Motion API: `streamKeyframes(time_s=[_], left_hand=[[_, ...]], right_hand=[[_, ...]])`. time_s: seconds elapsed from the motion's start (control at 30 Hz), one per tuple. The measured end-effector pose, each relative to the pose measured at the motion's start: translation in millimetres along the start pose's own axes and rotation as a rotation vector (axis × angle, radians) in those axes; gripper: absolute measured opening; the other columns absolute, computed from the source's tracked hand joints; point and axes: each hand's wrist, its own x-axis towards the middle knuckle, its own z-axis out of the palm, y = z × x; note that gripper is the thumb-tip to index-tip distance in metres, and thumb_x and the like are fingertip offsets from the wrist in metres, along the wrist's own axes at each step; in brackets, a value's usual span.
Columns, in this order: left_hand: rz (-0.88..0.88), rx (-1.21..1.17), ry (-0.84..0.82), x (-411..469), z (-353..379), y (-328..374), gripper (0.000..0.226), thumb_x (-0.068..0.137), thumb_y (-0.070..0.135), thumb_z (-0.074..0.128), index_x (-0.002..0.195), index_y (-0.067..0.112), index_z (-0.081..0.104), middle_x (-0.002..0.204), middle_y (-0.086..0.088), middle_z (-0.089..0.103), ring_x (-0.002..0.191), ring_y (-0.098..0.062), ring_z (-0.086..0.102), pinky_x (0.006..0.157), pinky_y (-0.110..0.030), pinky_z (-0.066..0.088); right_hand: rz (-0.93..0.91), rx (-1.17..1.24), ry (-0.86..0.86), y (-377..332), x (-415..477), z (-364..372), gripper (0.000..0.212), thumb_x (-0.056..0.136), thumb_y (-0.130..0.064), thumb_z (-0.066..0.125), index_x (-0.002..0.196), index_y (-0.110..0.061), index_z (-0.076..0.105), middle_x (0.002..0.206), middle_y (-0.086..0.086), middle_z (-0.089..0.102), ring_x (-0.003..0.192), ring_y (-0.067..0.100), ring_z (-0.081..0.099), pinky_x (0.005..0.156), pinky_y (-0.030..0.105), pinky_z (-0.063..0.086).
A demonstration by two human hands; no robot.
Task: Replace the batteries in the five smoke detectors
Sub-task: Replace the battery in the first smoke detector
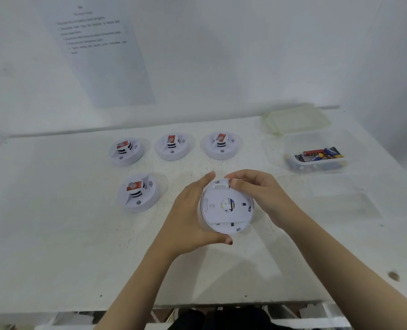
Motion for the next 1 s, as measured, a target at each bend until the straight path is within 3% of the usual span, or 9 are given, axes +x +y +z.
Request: streamKeyframes(time_s=[0.1, 0.17, 0.27, 0.33, 0.4, 0.57, 0.7, 0.8, 1.0], left_hand=[[0.017, -0.024, 0.001, -4, 3, -3, 0.114, 0.041, 0.059, 0.084, 0.138, 0.052, 0.025, 0.140, 0.039, 0.033, 0.131, 0.013, 0.031, 0.102, -0.002, 0.024], [0.015, -0.036, 0.033, -6, 4, -3, 0.111, 0.043, 0.057, 0.084, 0.140, 0.046, 0.031, 0.140, 0.030, 0.040, 0.130, 0.009, 0.037, 0.106, -0.011, 0.032], [0.006, -0.059, 0.070, -8, 3, -3, 0.111, 0.044, 0.053, 0.085, 0.143, 0.035, 0.036, 0.138, 0.020, 0.049, 0.128, -0.001, 0.045, 0.106, -0.033, 0.043], [-0.007, -0.083, 0.075, -9, 1, -5, 0.113, 0.044, 0.050, 0.087, 0.144, 0.030, 0.038, 0.138, 0.015, 0.051, 0.129, -0.006, 0.047, 0.105, -0.041, 0.045], [-0.022, -0.117, 0.078, -11, -1, -6, 0.113, 0.044, 0.045, 0.089, 0.144, 0.029, 0.039, 0.136, 0.016, 0.053, 0.127, -0.005, 0.049, 0.102, -0.041, 0.048], [-0.034, -0.178, 0.079, -12, -7, -6, 0.103, 0.043, 0.042, 0.088, 0.136, 0.043, 0.042, 0.127, 0.025, 0.057, 0.121, 0.001, 0.053, 0.096, -0.024, 0.050], [-0.027, -0.208, 0.046, -13, -12, -2, 0.102, 0.043, 0.041, 0.088, 0.134, 0.041, 0.043, 0.125, 0.030, 0.056, 0.118, 0.004, 0.053, 0.090, -0.013, 0.047], [-0.011, -0.213, 0.032, -13, -14, 0, 0.100, 0.042, 0.040, 0.088, 0.133, 0.038, 0.046, 0.121, 0.027, 0.059, 0.115, 0.002, 0.056, 0.090, -0.019, 0.051], [0.038, -0.221, 0.077, -14, -9, 7, 0.089, 0.045, 0.034, 0.088, 0.125, 0.042, 0.050, 0.112, 0.019, 0.064, 0.106, -0.005, 0.062, 0.081, -0.018, 0.052]], right_hand=[[-0.005, -0.037, -0.024, 0, -2, 2, 0.010, 0.089, -0.016, 0.062, 0.094, -0.017, 0.071, 0.089, 0.007, 0.073, 0.081, 0.016, 0.068, 0.072, 0.027, 0.053], [-0.027, -0.085, -0.053, 0, -3, 3, 0.013, 0.090, -0.019, 0.061, 0.100, -0.020, 0.069, 0.094, 0.006, 0.073, 0.086, 0.018, 0.068, 0.075, 0.030, 0.053], [-0.134, -0.243, -0.101, 0, -8, 4, 0.030, 0.085, -0.031, 0.067, 0.114, -0.039, 0.061, 0.113, -0.013, 0.065, 0.105, 0.008, 0.060, 0.088, 0.026, 0.050], [-0.249, -0.375, -0.115, -2, -13, 3, 0.042, 0.078, -0.038, 0.070, 0.116, -0.050, 0.056, 0.122, -0.027, 0.056, 0.118, -0.004, 0.047, 0.098, 0.021, 0.039], [-0.317, -0.487, -0.138, -5, -19, 0, 0.051, 0.075, -0.037, 0.076, 0.116, -0.057, 0.052, 0.129, -0.034, 0.046, 0.128, -0.010, 0.033, 0.105, 0.022, 0.029], [-0.305, -0.734, -0.185, -8, -26, -4, 0.069, 0.067, -0.042, 0.081, 0.119, -0.066, 0.043, 0.152, -0.018, 0.021, 0.135, 0.004, 0.021, 0.110, 0.035, 0.025], [-0.357, -0.753, -0.191, -12, -27, -2, 0.073, 0.064, -0.039, 0.083, 0.122, -0.061, 0.044, 0.153, -0.019, 0.017, 0.135, 0.002, 0.020, 0.112, 0.035, 0.023], [-0.371, -0.740, -0.206, -13, -28, -2, 0.071, 0.066, -0.036, 0.083, 0.125, -0.054, 0.047, 0.152, -0.021, 0.018, 0.135, 0.002, 0.023, 0.110, 0.034, 0.026], [-0.560, -0.853, -0.040, -8, -32, 10, 0.064, 0.063, -0.054, 0.069, 0.121, -0.032, 0.056, 0.144, -0.008, 0.038, 0.127, 0.007, 0.033, 0.105, 0.030, 0.026]])
